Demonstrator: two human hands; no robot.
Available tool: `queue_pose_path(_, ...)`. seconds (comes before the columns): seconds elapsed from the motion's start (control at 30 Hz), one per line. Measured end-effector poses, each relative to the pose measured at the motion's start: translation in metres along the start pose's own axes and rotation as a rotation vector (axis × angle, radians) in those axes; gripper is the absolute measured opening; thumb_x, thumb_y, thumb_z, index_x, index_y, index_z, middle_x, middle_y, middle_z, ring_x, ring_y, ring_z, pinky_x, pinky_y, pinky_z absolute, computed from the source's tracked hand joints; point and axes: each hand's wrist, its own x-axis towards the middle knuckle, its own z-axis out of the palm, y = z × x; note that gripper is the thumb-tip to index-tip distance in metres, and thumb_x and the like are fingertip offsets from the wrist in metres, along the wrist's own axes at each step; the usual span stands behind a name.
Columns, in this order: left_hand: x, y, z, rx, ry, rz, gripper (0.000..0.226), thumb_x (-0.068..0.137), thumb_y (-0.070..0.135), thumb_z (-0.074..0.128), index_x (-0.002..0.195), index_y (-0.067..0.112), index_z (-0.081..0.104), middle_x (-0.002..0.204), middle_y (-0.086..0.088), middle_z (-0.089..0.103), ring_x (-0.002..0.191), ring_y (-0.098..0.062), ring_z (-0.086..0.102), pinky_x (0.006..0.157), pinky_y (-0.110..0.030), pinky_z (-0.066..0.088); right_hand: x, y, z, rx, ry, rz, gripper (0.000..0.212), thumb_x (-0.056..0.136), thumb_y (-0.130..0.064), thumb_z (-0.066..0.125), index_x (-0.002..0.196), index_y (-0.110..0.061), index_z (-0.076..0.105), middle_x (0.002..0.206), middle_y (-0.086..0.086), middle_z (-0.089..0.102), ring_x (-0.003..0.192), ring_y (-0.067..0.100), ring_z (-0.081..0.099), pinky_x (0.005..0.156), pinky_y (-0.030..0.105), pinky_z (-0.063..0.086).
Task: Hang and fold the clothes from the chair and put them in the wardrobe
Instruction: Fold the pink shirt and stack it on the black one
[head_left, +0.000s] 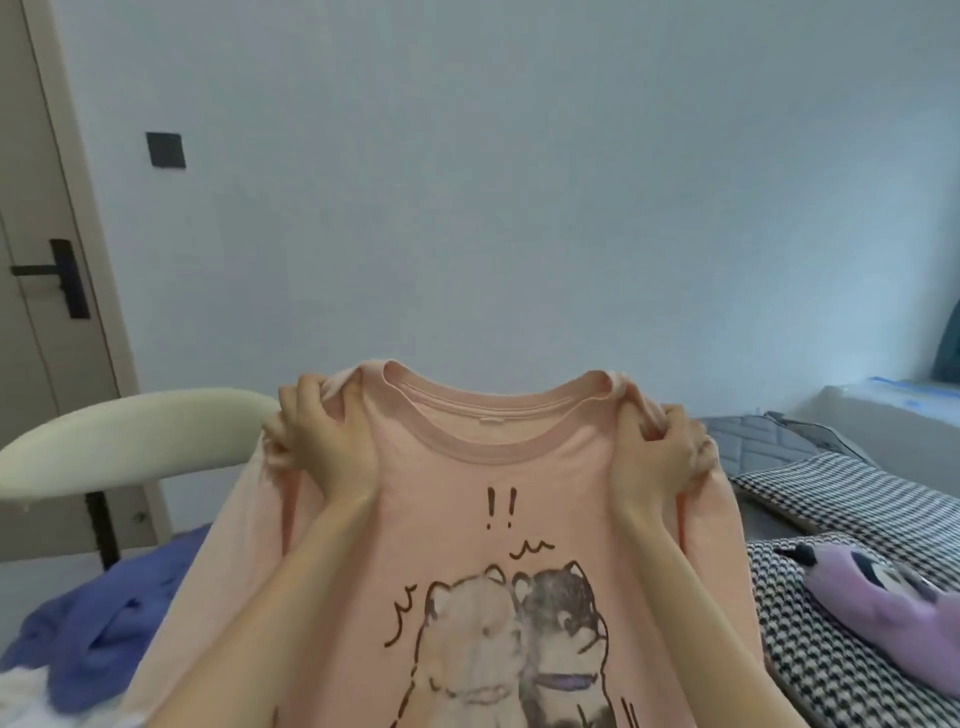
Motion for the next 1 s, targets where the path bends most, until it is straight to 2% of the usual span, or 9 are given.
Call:
queue_pose_path(0.17,-0.040,-0.079,0.033,0.105,-0.158,-0.099,0.017,0.092,0.025,0.057,0.081,0.015,0.050,0.099,-0.009,0.055,0.099,-0.032,0.041,0.082,-0.039,0.027,-0.017,0.087,0.023,-0.249,-0.106,0.103,0.029,0.089,-0.037,0.060,0.090,-0.008,0.061,0.112,0.014,0.057,0.120,0.035,0.039,0.097,0.042,0.028)
queue_pose_path(0.33,-0.065,-0.136,0.057,0.266,-0.266,-0.178,0.014,0.093,0.026,0.056,0.088,0.013,0.055,0.106,-0.008,0.053,0.101,-0.029,0.039,0.079,-0.038,0.026,-0.026,0.147,0.045,-0.341,-0.187,0.148,0.023,0.091,-0.034,0.057,0.089,-0.011,0.059,0.110,0.013,0.056,0.114,0.035,0.040,0.098,0.042,0.028)
queue_pose_path(0.57,-0.070,-0.186,0.102,0.350,-0.367,-0.261,0.018,0.093,0.031,0.057,0.087,0.015,0.054,0.102,-0.007,0.052,0.102,-0.030,0.040,0.077,-0.036,0.028,-0.012,0.189,0.091,-0.440,-0.262,0.154,0.022,0.092,-0.029,0.054,0.094,-0.009,0.061,0.107,0.013,0.055,0.112,0.034,0.039,0.090,0.032,0.025)
queue_pose_path(0.67,-0.062,-0.201,0.128,0.325,-0.394,-0.281,0.015,0.094,0.025,0.056,0.091,0.010,0.056,0.100,-0.007,0.051,0.103,-0.032,0.042,0.075,-0.033,0.027,-0.001,0.203,0.118,-0.504,-0.294,0.133,0.023,0.093,-0.033,0.053,0.095,-0.012,0.060,0.108,0.012,0.054,0.113,0.033,0.038,0.090,0.030,0.022)
queue_pose_path(0.77,-0.053,-0.213,0.158,0.299,-0.438,-0.347,0.014,0.095,0.019,0.052,0.096,0.006,0.056,0.107,-0.015,0.053,0.107,-0.036,0.044,0.074,-0.026,0.022,0.009,0.220,0.143,-0.567,-0.356,0.154,0.023,0.095,-0.036,0.049,0.099,-0.016,0.058,0.112,0.010,0.051,0.115,0.032,0.035,0.091,0.031,0.022)
queue_pose_path(0.83,-0.054,-0.220,0.172,0.289,-0.481,-0.400,0.014,0.093,0.014,0.052,0.105,0.008,0.055,0.118,-0.017,0.049,0.114,-0.035,0.041,0.082,-0.028,0.028,0.014,0.233,0.157,-0.588,-0.420,0.211,0.021,0.096,-0.031,0.045,0.108,-0.018,0.056,0.121,0.010,0.046,0.121,0.033,0.031,0.097,0.034,0.024)
queue_pose_path(0.9,-0.061,-0.228,0.174,0.261,-0.525,-0.410,0.037,0.088,0.006,0.053,0.124,0.014,0.049,0.137,-0.014,0.037,0.126,-0.033,0.034,0.093,-0.034,0.032,0.015,0.246,0.164,-0.590,-0.530,0.286,0.034,0.096,-0.020,0.042,0.129,-0.023,0.048,0.139,0.010,0.036,0.130,0.033,0.025,0.104,0.038,0.025)
queue_pose_path(1.0,-0.080,-0.242,0.161,0.310,-0.679,-0.299,0.068,0.086,0.007,0.057,0.145,0.024,0.027,0.159,-0.003,0.007,0.145,-0.021,0.010,0.114,-0.045,0.017,0.003,0.266,0.164,-0.640,-0.685,0.233,0.059,0.094,-0.010,0.046,0.149,-0.021,0.029,0.157,0.009,0.017,0.143,0.030,0.011,0.113,0.041,0.019)
